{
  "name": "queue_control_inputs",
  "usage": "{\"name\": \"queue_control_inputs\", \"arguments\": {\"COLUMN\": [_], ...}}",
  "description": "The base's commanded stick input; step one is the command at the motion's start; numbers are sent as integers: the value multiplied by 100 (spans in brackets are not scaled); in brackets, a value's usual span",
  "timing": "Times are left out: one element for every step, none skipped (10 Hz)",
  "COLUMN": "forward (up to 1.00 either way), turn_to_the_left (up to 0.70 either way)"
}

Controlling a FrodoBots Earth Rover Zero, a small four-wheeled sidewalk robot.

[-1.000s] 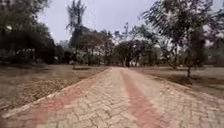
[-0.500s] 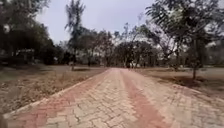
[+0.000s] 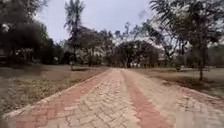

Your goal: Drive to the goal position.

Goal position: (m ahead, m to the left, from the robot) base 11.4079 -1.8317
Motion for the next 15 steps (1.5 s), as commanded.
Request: {"name": "queue_control_inputs", "arguments": {"forward": [70,70,70,70,70,70,70,70,70,70,70,70,70,70,70], "turn_to_the_left": [0,0,0,0,0,0,0,0,0,0,0,0,0,0,0]}}
